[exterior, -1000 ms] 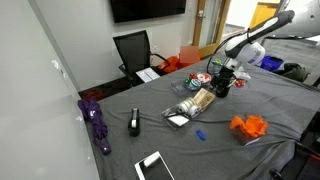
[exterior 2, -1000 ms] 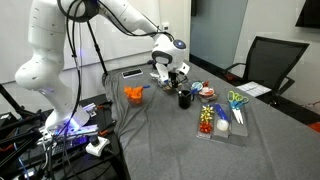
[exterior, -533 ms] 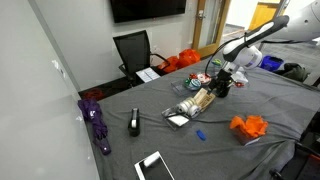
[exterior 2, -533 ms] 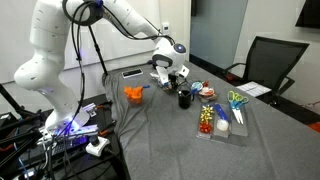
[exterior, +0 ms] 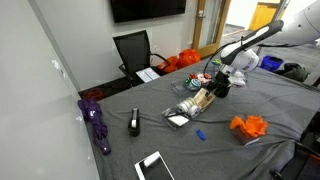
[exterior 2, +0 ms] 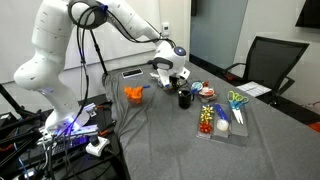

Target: Put one wooden box from the clear container on the table.

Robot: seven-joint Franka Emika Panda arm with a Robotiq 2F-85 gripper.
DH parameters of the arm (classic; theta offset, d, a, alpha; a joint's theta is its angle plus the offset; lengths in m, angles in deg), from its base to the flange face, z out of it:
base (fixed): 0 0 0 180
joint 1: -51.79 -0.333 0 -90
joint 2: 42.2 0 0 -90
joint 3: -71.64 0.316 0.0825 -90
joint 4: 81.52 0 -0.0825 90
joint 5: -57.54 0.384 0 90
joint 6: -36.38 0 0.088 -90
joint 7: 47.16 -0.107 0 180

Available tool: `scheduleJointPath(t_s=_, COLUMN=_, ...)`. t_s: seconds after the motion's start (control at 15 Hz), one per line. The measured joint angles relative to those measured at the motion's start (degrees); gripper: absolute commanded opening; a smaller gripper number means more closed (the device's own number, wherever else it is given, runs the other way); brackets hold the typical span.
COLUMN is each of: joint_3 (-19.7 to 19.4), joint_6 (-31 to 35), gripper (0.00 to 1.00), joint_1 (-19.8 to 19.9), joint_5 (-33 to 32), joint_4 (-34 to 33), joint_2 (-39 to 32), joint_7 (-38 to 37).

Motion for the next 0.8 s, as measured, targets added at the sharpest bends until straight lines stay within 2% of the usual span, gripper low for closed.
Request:
scheduleJointPath(t_s=0.33, joint_3=0.67, joint_6=0.21, gripper=0.17, joint_1=0.52, joint_5=0.00, joint_4=-0.37, joint_2=-0.78, joint_7=0.00)
scheduleJointPath(t_s=0.67, joint_3=1.83, joint_6=-0.02, gripper=0.07, joint_1=1.65, joint_5=0.00, joint_4=-0.73, joint_2=0.48, joint_7=1.17)
scheduleJointPath(t_s=0.8, joint_3=2.31, joint_6=-0.16, gripper=0.06, joint_1=2.26, joint_5=0.01, joint_4=-0.70, joint_2=1.06, joint_7=2.08)
